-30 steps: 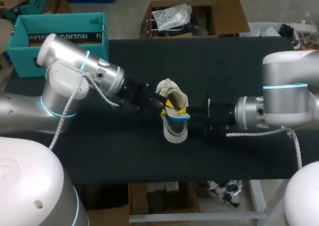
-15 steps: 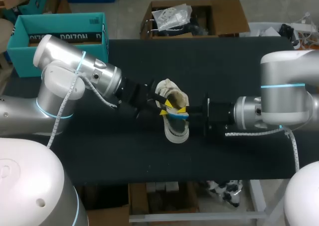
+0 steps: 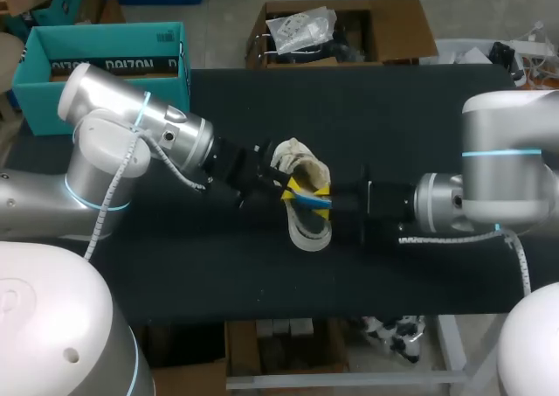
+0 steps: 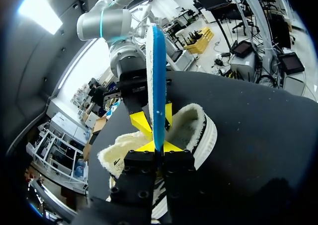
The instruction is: Open the shoe tongue, take the insole out of the shoe, put the insole back into the shoe, and pack the shoe into the shoebox
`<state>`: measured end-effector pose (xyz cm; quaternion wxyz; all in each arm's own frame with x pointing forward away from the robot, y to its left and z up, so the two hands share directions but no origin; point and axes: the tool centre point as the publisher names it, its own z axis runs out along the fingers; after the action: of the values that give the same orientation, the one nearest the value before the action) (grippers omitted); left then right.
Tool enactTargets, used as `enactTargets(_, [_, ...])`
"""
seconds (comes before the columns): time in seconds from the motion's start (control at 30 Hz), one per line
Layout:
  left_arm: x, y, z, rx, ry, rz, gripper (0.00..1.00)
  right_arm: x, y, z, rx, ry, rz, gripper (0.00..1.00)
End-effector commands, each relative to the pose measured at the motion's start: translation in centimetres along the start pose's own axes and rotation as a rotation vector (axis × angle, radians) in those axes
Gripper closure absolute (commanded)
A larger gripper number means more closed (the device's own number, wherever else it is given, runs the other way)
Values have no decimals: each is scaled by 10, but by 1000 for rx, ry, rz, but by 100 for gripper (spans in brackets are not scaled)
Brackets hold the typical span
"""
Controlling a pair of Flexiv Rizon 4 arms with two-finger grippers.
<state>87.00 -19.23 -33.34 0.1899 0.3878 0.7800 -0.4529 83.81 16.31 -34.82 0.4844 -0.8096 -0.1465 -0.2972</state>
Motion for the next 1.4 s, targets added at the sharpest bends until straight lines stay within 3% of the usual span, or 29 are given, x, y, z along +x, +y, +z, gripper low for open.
enactTargets(0.03, [2, 1, 1, 0, -13, 8, 100, -1, -17, -14, -42, 11, -12, 85])
enactTargets(0.27, [2, 2, 5, -3, -14, 10, 100, 3, -19, -8, -40, 7, -32, 86])
enactTargets(0.33, [3, 3, 6, -6, -13, 12, 100, 5, -16, -6, -38, 4, -38, 100])
enactTargets(0.7, [0, 19, 11, -32, -36, -7, 100, 9, 7, 6, -24, 8, -60, 100])
enactTargets(0.97, [-6, 22, 13, -29, -55, -16, 100, 8, 10, 7, -41, 11, -60, 100])
enactTargets(1.17, [-8, 20, 13, -29, -64, -13, 68, 8, 15, 12, -50, -4, -54, 100])
enactTargets(1.4, [-8, 18, 10, -29, -77, -18, 63, 7, 16, 12, -62, -11, -51, 100])
